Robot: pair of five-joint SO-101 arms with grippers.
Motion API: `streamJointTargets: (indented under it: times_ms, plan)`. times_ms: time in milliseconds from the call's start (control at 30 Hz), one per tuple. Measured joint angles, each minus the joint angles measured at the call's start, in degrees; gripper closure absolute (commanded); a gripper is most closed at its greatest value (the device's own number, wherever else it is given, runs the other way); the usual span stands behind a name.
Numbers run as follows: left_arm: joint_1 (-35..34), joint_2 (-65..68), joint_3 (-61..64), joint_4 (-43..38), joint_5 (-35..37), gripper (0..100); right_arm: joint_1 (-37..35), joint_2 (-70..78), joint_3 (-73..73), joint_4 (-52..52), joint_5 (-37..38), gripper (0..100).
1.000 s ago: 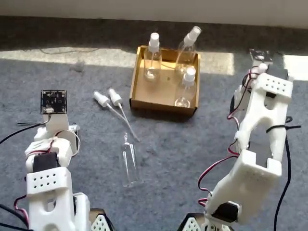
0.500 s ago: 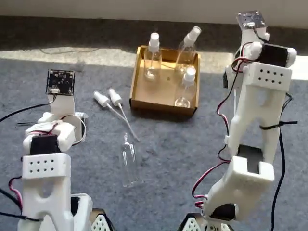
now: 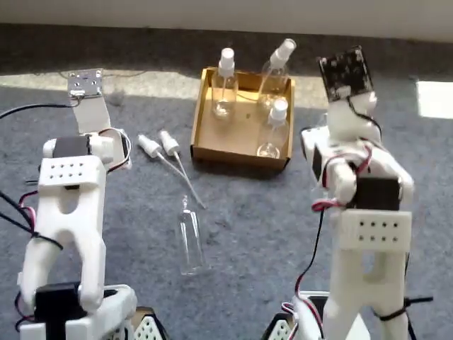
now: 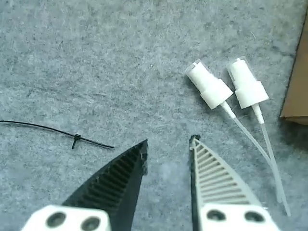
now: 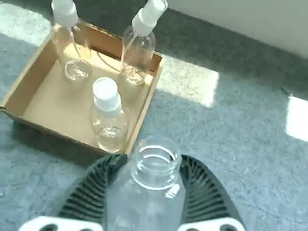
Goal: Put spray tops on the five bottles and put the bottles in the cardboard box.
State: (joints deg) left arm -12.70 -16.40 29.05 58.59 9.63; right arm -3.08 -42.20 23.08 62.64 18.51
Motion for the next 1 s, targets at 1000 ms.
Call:
streamJointTargets:
  times_ms: [1000]
  plan:
    - [2.7, 46.2, -35.0, -0.3, 20.1, 80, -19.4, -31.2, 33.4, -12.2, -12.3, 99.5]
